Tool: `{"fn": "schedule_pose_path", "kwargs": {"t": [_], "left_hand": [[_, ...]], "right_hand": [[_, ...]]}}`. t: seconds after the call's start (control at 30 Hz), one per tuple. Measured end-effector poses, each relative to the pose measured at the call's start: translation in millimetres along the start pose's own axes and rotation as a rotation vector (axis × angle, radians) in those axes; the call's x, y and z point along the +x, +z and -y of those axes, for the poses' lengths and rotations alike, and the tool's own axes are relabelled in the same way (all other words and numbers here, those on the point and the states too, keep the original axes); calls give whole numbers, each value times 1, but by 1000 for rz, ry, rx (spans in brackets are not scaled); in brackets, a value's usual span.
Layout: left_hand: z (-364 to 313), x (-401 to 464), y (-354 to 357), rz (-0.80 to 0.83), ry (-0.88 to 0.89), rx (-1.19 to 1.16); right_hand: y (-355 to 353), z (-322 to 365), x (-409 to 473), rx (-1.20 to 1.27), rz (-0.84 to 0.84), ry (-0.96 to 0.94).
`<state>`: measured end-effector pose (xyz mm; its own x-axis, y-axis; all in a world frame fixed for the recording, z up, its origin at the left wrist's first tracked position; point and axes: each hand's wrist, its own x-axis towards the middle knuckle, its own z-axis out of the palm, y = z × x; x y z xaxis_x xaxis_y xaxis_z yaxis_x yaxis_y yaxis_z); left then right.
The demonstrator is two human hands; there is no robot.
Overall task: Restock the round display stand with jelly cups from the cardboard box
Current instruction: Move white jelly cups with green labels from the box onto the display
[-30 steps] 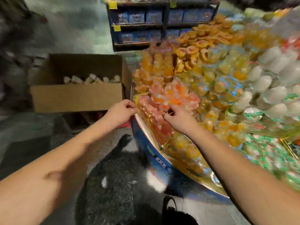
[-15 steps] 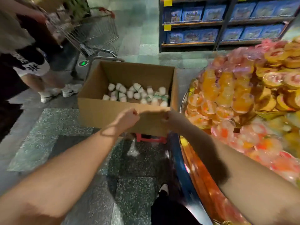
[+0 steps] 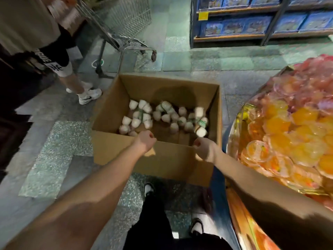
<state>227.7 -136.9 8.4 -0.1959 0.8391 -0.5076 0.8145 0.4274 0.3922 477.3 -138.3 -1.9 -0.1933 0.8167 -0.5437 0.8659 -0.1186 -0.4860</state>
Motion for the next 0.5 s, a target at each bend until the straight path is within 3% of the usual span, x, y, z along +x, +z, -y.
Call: {"fn": "schedule_pose_path", "kwargs": {"t": [0.13, 0.27, 0.5], "left_hand": [[27, 69, -16, 49, -19, 13], [60, 143, -34, 107, -102, -27], [117, 251, -41, 328, -182, 255]], "right_hand": [[5, 10, 51, 59, 52, 49], [18, 30, 107, 99, 46, 291], [49, 58, 203, 204, 122, 535]]}}
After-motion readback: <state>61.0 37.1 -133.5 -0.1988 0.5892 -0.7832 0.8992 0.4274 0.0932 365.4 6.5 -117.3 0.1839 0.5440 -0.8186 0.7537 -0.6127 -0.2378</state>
